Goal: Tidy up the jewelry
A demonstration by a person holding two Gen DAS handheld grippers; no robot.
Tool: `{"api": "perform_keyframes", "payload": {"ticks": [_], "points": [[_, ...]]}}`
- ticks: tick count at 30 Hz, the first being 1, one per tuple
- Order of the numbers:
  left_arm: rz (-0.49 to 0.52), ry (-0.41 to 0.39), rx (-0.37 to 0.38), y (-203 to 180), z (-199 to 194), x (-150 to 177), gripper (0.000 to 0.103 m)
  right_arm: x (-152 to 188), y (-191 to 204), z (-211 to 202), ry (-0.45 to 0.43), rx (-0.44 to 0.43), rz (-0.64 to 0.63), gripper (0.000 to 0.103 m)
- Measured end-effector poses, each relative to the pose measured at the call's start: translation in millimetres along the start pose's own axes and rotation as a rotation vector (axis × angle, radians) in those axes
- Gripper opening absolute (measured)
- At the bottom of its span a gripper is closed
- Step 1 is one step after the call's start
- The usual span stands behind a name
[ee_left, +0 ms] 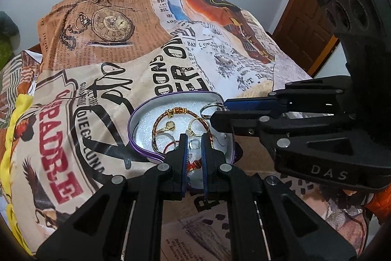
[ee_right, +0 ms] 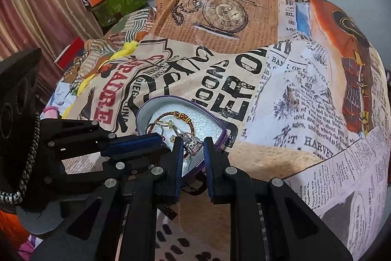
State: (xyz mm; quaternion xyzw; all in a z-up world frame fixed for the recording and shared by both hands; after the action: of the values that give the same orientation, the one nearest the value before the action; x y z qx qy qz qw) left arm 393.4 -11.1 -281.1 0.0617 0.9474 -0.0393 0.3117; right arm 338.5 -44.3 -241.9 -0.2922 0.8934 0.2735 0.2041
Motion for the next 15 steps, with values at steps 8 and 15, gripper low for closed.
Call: {"api": "perform_keyframes", "payload": {"ticks": [8,15], "points": [[0.028,-0.018,-0.043,-3,-15,1,0.009,-1,3,-3,0.015,-0.004,0.009,0.016],[-0.005,-0.073,-0.073,2,-56,-1,0.009,-7,23,-41,-0.08,0.035,-0.025,0.016]]}}
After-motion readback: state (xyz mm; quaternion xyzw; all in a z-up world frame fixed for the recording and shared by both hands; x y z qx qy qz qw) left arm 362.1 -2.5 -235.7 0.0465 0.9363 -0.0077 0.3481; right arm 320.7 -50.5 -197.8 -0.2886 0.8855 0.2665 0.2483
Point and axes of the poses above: each gripper's, at about its wrist camera, not at the fingertips, and z roughly the way its jaws point, y to its left, x to its underside, the point moved 8 cm from there along z, roughly the way its jaws point, and after that the axes turned 11 degrees about -x, right-handed, at the moved point
